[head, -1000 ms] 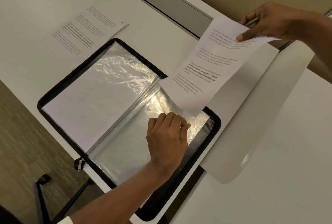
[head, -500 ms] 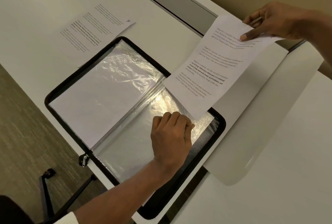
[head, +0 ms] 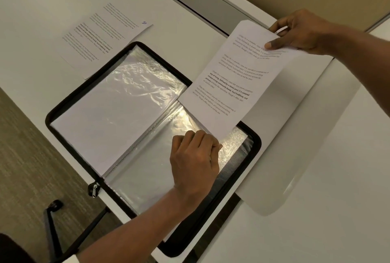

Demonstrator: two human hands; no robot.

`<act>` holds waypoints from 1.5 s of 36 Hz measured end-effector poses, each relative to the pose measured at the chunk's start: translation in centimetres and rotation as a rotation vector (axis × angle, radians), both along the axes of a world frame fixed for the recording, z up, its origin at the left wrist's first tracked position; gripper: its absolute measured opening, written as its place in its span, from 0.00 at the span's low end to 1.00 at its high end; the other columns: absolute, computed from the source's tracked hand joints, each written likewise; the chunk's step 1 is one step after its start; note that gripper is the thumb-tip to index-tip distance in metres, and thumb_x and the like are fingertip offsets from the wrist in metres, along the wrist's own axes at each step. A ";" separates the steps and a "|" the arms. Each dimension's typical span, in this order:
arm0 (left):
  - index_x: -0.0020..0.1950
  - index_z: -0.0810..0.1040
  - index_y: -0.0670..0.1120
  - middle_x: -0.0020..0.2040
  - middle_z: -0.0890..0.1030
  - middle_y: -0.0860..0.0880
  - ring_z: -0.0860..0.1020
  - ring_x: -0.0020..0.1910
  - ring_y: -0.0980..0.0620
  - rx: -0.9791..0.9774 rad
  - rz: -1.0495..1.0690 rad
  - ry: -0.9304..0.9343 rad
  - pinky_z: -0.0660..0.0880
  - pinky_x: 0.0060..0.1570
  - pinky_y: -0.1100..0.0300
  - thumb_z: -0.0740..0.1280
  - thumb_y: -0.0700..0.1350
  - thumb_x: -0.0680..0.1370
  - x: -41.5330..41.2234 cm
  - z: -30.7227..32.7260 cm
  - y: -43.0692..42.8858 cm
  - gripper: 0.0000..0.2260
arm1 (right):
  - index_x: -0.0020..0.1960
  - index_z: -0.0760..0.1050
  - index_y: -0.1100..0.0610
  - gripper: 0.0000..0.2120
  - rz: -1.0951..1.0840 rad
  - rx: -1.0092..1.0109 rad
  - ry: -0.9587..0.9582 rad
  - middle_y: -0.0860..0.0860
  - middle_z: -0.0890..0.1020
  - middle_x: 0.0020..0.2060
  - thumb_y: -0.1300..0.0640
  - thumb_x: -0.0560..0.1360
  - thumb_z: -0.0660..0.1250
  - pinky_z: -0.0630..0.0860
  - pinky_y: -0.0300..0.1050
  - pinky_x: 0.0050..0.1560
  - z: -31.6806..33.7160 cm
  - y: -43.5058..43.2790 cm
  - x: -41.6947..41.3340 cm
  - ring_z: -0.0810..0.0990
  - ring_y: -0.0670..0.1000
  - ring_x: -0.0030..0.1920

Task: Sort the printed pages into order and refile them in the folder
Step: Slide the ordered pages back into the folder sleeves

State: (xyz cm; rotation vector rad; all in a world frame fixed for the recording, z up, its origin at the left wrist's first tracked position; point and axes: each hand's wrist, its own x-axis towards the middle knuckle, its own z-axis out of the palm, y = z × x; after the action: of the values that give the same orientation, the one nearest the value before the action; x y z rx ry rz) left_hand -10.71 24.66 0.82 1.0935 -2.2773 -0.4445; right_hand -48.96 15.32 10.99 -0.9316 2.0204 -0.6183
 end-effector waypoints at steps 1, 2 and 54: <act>0.47 0.85 0.46 0.44 0.86 0.50 0.82 0.43 0.51 0.002 -0.001 0.002 0.78 0.49 0.53 0.79 0.47 0.76 0.0 0.0 0.0 0.06 | 0.62 0.80 0.60 0.20 0.002 -0.007 0.005 0.59 0.86 0.52 0.63 0.72 0.80 0.85 0.39 0.45 0.0 0.0 0.0 0.85 0.54 0.44; 0.47 0.85 0.46 0.44 0.86 0.51 0.82 0.43 0.51 0.005 -0.005 0.004 0.77 0.49 0.53 0.79 0.47 0.77 0.0 0.0 0.0 0.06 | 0.62 0.81 0.60 0.20 0.009 -0.011 0.018 0.58 0.86 0.51 0.63 0.72 0.80 0.85 0.38 0.43 -0.1 0.1 0.0 0.85 0.53 0.42; 0.45 0.84 0.47 0.43 0.85 0.53 0.81 0.43 0.53 0.062 0.018 0.048 0.75 0.49 0.51 0.80 0.46 0.76 0.8 0.7 -0.8 0.07 | 0.54 0.84 0.52 0.13 -0.009 0.090 0.152 0.45 0.89 0.44 0.56 0.71 0.81 0.77 0.42 0.46 4.6 2.4 -1.6 0.86 0.44 0.38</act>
State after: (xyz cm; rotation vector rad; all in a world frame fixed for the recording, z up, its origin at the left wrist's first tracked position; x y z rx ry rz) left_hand -9.86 23.85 1.48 1.1214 -2.2238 -0.5315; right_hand -50.58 17.72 15.60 -0.9408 2.1689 -0.4693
